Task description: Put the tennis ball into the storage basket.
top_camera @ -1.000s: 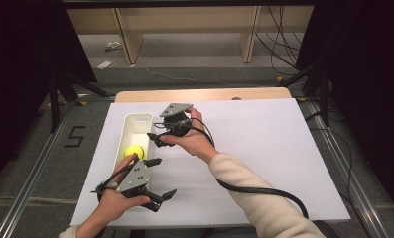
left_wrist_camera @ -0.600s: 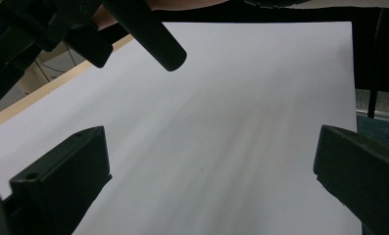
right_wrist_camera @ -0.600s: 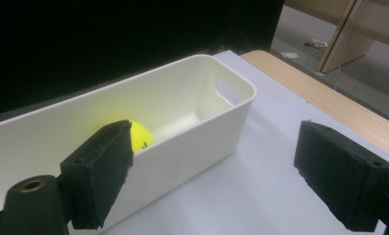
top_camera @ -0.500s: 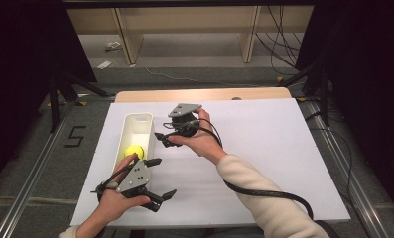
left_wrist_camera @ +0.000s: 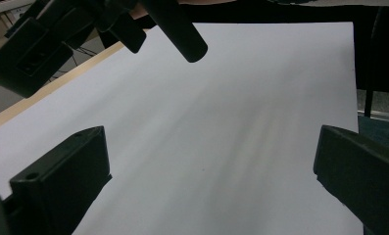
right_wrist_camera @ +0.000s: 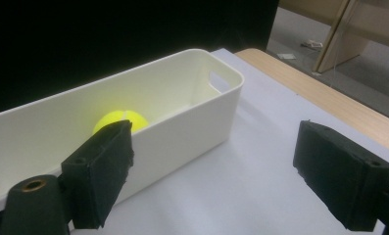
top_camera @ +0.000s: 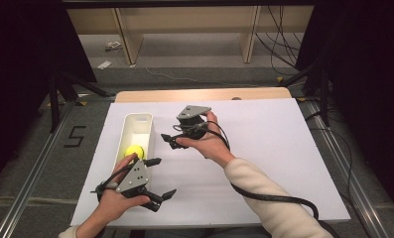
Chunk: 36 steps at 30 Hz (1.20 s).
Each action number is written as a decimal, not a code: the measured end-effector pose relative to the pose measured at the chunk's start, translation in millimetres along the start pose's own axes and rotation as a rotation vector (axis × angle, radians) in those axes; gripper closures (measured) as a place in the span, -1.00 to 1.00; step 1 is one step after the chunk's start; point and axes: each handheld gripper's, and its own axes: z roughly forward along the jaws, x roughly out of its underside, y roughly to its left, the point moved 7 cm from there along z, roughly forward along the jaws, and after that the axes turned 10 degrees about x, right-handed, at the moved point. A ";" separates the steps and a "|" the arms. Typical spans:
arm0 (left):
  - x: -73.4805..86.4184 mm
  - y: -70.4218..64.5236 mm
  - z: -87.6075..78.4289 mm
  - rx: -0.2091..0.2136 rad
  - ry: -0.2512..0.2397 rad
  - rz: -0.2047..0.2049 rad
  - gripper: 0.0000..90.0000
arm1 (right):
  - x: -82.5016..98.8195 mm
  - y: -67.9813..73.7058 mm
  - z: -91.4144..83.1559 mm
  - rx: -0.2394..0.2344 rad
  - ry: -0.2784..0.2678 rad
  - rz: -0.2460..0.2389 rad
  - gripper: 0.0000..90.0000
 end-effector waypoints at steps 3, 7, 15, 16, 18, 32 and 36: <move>-0.3 -0.2 -0.3 -0.001 -0.001 0.001 -1.00 | 1.4 -0.5 -3.0 0.000 -0.001 0.003 -0.65; -0.2 0.1 -0.4 -0.003 -0.001 0.001 -1.00 | 2.5 -1.8 -6.7 0.000 -0.004 0.003 -0.65; -0.3 -0.1 -0.4 -0.002 -0.001 0.001 -1.00 | 5.7 -8.5 -15.0 0.009 -0.016 0.014 -0.64; -0.3 0.0 -0.4 -0.002 -0.001 0.001 -1.00 | 6.5 -9.6 -16.0 0.012 -0.015 0.014 -0.64; -0.1 -0.1 -0.2 -0.002 0.000 0.001 -1.00 | 7.8 -12.0 -17.9 0.017 -0.018 0.012 -0.64; 0.0 -1.1 0.7 0.007 -0.001 -0.001 -1.00 | 23.5 -23.7 -30.3 0.032 0.002 0.041 -0.63; -0.3 -0.9 0.4 0.005 -0.002 0.000 -1.00 | 24.9 -26.1 -34.2 0.038 0.001 0.044 -0.63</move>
